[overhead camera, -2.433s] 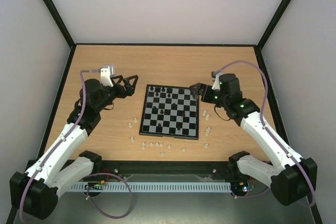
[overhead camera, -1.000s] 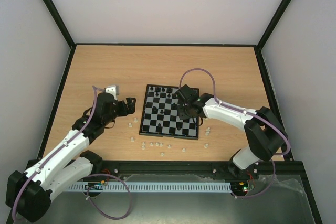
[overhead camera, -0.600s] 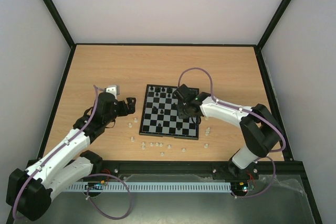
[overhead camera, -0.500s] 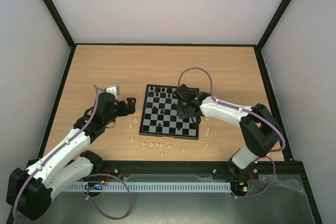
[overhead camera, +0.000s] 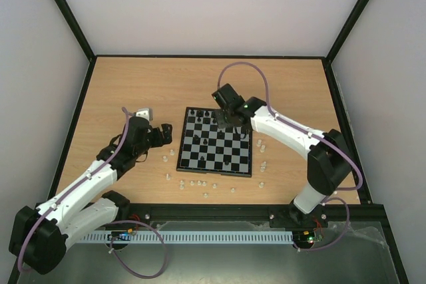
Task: Set up the chess pieces on the board
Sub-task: Pick up the chess piece from the chessboard, then place the chess piece on the chessboard.
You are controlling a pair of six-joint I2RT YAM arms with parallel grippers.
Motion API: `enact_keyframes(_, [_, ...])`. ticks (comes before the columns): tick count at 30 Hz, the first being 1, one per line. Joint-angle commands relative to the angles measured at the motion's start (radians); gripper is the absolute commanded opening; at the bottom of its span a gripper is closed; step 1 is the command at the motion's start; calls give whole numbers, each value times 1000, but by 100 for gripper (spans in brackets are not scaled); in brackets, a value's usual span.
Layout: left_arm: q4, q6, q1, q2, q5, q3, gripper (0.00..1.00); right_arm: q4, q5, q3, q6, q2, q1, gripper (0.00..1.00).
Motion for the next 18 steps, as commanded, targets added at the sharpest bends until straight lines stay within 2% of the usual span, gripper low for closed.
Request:
enact_keyframes(1, [10, -17, -4, -4, -40, -7, 99, -111, 15, 163, -55, 103, -35, 10])
enact_keyframes(5, [-45, -14, -5, 51, -23, 42, 99, -156, -18, 302, -71, 196, -85, 10])
enact_keyframes(10, [-7, 2, -8, 45, 37, 19, 99, -191, -32, 421, -82, 293, -106, 10])
enact_keyframes(18, [-10, 5, -14, 23, 27, 15, 100, -227, -14, 503, -93, 410, -112, 10])
